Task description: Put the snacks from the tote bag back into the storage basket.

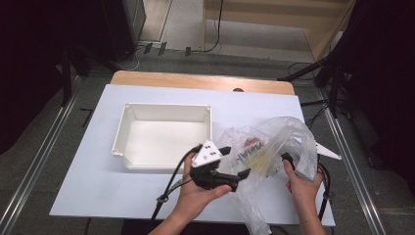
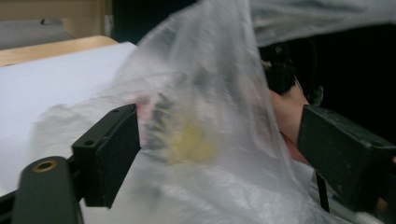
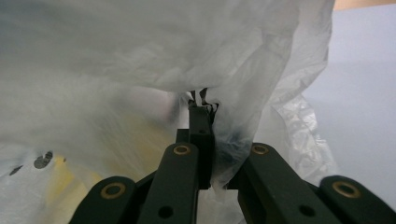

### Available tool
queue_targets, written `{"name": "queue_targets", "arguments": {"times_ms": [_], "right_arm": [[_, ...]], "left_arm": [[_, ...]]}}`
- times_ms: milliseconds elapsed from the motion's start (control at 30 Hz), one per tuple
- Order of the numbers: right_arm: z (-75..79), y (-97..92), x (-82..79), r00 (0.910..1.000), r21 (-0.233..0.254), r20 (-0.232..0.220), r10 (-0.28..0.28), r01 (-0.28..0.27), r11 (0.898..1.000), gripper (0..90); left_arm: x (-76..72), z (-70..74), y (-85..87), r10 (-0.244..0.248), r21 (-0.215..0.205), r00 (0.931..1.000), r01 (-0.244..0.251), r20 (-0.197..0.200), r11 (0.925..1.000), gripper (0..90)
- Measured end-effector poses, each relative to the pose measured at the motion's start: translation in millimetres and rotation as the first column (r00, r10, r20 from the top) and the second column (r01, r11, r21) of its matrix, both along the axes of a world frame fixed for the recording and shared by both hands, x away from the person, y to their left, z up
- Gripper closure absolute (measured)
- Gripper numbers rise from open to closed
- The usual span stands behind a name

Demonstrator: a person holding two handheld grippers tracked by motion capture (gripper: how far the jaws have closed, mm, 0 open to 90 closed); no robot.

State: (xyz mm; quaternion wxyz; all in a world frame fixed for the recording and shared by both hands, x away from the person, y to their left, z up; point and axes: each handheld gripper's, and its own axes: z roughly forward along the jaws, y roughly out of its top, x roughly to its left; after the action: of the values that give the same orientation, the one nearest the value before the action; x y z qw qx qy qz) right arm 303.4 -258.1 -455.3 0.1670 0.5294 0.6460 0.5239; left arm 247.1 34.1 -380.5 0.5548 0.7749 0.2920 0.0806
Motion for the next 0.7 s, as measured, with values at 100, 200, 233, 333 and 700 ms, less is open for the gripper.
{"name": "queue_targets", "arguments": {"times_ms": [100,200,233,333,700], "right_arm": [[2.9,4.4,-2.5,0.9998,0.006,0.015,0.009,-0.01,1.0,88.6],[6.2,7.5,-5.6,0.9986,0.009,0.043,0.032,-0.032,0.999,88.5],[7.1,8.4,-6.5,0.9977,0.009,0.053,0.041,-0.042,0.999,88.5],[9.3,9.4,-8.7,0.9941,0.003,0.078,0.075,-0.075,0.997,88.2],[4.7,-14.5,-4.8,0.9989,0.015,0.047,0.01,-0.011,1.0,88.2]], "left_arm": [[2.2,-14.3,-19.3,0.002,0.062,0.9998,-0.001,-0.02,0.9981,14.3],[9.6,-27.0,-29.7,0.053,0.142,0.9973,-0.046,-0.051,0.9888,25.4],[12.5,-29.6,-30.9,0.068,0.156,0.9957,-0.058,-0.062,0.986,31.4],[22.3,-33.6,-29.7,0.092,0.179,0.9917,-0.075,-0.09,0.9809,59.9],[49.2,-28.4,-3.7,0.178,0.147,0.9774,-0.16,-0.114,0.9761,90.0]]}}
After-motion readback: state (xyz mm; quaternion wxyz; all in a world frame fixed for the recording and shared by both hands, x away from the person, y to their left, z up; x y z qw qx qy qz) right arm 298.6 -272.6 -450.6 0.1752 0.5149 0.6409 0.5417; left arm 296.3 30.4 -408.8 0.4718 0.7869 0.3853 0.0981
